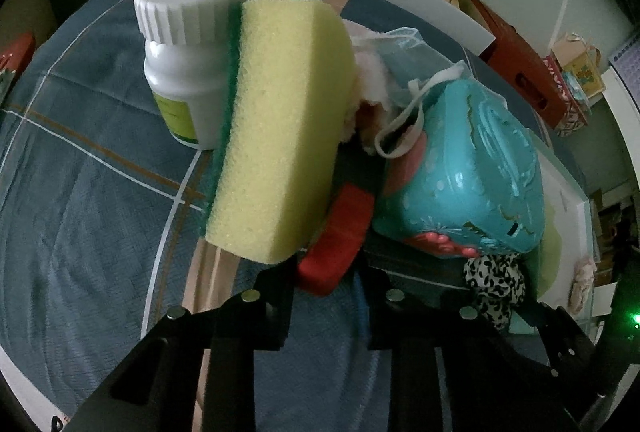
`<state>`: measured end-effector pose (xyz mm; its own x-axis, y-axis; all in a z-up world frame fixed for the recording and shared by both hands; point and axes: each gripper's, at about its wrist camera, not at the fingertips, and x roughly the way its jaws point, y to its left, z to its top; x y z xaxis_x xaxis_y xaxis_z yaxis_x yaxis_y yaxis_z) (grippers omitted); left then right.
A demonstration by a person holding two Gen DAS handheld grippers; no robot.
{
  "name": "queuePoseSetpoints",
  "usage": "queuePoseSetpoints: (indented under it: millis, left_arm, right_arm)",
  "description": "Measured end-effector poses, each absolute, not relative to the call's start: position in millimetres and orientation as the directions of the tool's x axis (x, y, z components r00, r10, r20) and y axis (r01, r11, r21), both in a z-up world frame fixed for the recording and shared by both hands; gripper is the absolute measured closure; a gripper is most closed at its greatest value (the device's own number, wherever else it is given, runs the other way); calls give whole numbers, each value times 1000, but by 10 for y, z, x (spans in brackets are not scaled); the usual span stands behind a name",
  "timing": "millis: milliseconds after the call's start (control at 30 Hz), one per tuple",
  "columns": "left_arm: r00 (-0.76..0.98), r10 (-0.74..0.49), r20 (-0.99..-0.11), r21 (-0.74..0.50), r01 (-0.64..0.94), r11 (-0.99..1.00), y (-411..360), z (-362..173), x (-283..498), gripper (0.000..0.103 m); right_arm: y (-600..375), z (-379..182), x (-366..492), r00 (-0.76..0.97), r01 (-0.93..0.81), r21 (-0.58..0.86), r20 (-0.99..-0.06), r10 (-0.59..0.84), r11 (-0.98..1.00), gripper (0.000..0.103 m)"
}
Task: Organize soft objects
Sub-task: 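Grasp the leopard-print cloth with the right tool while the left tool grasps the red object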
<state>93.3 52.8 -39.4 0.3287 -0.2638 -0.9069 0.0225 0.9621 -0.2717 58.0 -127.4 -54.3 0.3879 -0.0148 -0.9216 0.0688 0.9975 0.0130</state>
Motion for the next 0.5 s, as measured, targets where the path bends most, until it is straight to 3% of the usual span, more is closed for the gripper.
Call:
queuePoseSetpoints:
  millis: [167,367,500]
  left_arm:
    - [319,-266,-910,-275,20,961,532,-416,940,77]
    - [324,-271,-906,-278,24,960,504,-412,972,77]
    - [329,-280,-902,-284,37,958,510,-396,947,85]
  right_arm:
    - [-1245,-595,618,396,63,4,-918,-21,998,25]
    - [-1301,-576,655,408,90,17,-913,-22,996,42]
    - [-1322,-528,656,414,92,20,-910,-19,996,51]
